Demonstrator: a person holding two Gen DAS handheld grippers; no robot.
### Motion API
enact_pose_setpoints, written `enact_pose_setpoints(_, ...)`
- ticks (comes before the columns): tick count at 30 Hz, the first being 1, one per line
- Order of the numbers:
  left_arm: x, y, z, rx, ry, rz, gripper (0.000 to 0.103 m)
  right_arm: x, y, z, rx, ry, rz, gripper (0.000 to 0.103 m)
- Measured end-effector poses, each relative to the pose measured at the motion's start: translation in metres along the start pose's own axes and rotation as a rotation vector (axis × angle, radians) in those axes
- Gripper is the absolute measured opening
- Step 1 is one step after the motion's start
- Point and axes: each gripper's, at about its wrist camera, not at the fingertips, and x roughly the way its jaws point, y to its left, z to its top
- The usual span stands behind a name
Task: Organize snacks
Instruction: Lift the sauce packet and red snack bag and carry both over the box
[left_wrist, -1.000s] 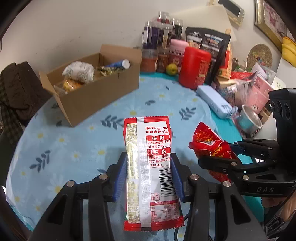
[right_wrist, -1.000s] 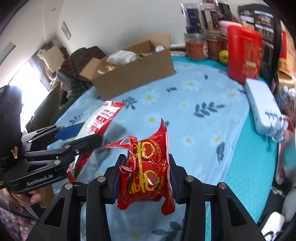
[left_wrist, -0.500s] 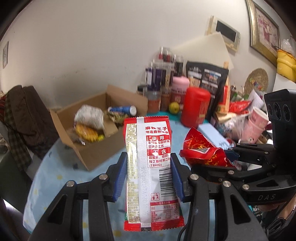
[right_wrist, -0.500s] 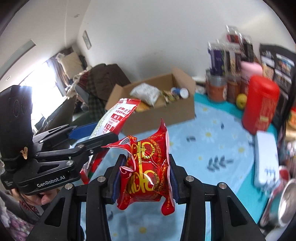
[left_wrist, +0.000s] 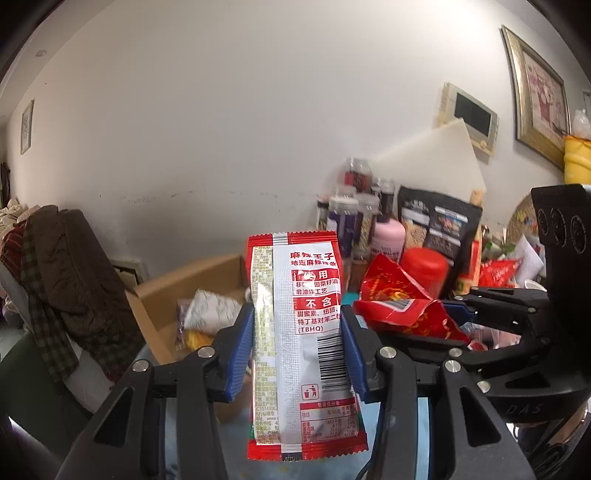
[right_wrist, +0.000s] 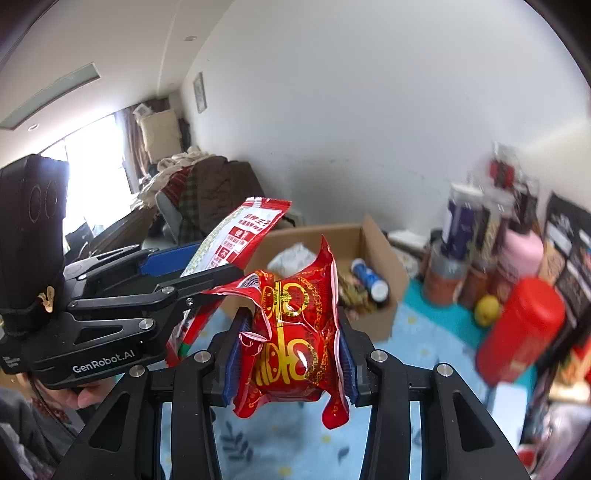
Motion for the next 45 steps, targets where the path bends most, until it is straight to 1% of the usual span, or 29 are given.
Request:
enact_pose_setpoints(5, 0.016, 0.021, 0.023, -0.005, -0.042, 0.034, 0.045, 0.022, -0.002, 0.026, -0.038, -0.023, 0.006, 0.042)
enact_pose_setpoints(10, 0.039, 0.049, 0.041, -0.033, -0.054, 0.043, 0.045, 0.055, -0.010, 0.049, -0.063, -0.017, 0.013, 0.042)
enact_pose_setpoints(13, 0.054, 0.064, 0.049, -0.041, -0.061, 0.068, 0.045, 0.077, -0.016, 0.058, -0.077, -0.013, 0.010, 0.042)
enact_pose_setpoints(20, 0.099, 0.093, 0.060, -0.055, -0.039, 0.134, 0.045, 0.129, -0.030, 0.076, -0.079, -0.006, 0.022, 0.042)
enact_pose_setpoints(25, 0.127, 0.111, 0.060, -0.067, -0.022, 0.175, 0.045, 0.164, -0.040, 0.087, -0.064, 0.000, 0.030, 0.042)
enact_pose_setpoints(29, 0.153, 0.121, 0.060, -0.055, 0.014, 0.202, 0.045, 0.189, -0.048, 0.090, -0.049, 0.023, 0.023, 0.042)
enact_pose_setpoints(31, 0.165, 0.125, 0.058, -0.052, 0.039, 0.210, 0.045, 0.202, -0.052, 0.089, -0.038, 0.047, 0.024, 0.042)
enact_pose_setpoints(35, 0.189, 0.135, 0.050, -0.064, 0.097, 0.210, 0.045, 0.227, -0.058, 0.085, -0.029, 0.094, 0.011, 0.043)
enact_pose_setpoints(39, 0.202, 0.143, 0.040, -0.085, 0.153, 0.210, 0.045, 0.246, -0.065, 0.078, -0.001, 0.137, 0.023, 0.043)
enact_pose_setpoints(45, 0.215, 0.147, 0.026, -0.083, 0.221, 0.215, 0.045, 0.266, -0.065, 0.069, -0.012, 0.219, 0.027, 0.043)
